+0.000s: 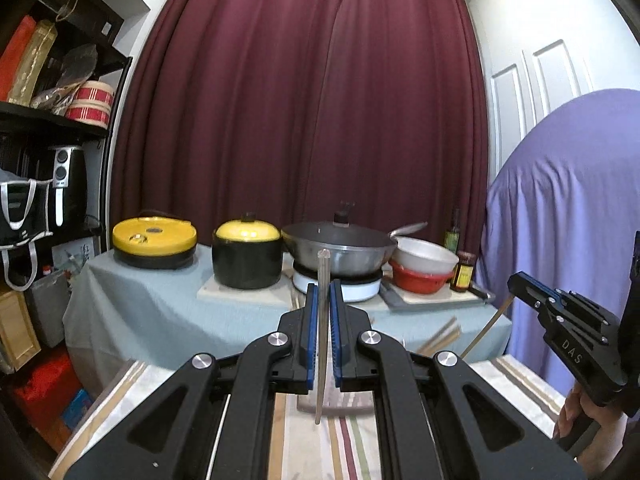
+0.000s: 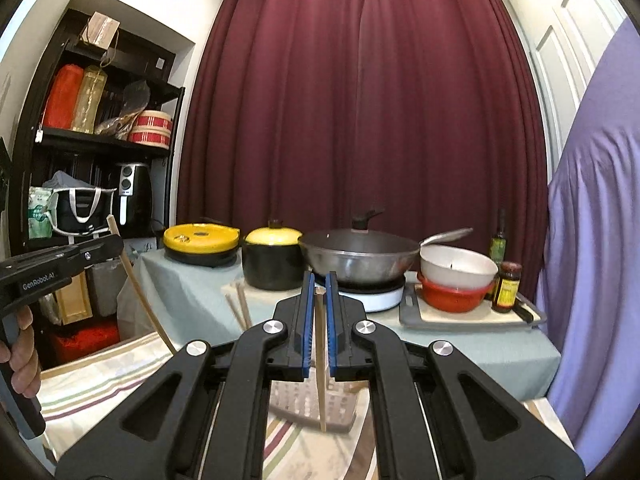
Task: Organize utensils
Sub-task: 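Lift both held chopsticks and carry them above the white basket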
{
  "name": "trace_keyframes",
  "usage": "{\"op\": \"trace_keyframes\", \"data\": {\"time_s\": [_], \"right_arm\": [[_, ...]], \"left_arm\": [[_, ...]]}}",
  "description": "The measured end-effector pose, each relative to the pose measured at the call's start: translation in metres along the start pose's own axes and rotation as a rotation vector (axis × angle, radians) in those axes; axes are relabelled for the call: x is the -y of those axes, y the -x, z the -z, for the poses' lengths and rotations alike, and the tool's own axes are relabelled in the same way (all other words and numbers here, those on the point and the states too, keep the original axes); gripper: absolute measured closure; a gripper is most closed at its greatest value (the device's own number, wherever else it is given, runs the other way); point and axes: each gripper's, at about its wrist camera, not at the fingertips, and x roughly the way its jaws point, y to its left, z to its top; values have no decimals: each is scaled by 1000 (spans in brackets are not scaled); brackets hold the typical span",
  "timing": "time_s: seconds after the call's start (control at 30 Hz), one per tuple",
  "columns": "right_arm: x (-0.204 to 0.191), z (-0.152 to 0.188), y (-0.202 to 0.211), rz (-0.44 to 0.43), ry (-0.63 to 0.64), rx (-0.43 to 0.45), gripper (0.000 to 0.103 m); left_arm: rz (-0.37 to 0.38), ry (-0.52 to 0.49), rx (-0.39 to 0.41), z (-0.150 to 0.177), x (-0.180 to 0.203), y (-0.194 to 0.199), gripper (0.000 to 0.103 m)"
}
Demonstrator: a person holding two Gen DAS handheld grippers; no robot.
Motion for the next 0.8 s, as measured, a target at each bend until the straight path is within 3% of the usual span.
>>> {"op": "trace_keyframes", "data": {"time_s": [0.27, 0.8], "right_arm": [[10, -17, -31, 1, -9, 33, 97], [25, -30, -90, 15, -5, 49, 97]], "left_arm": [[8, -7, 49, -21, 2, -28, 96], [32, -12, 63, -38, 8, -83, 96]]}}
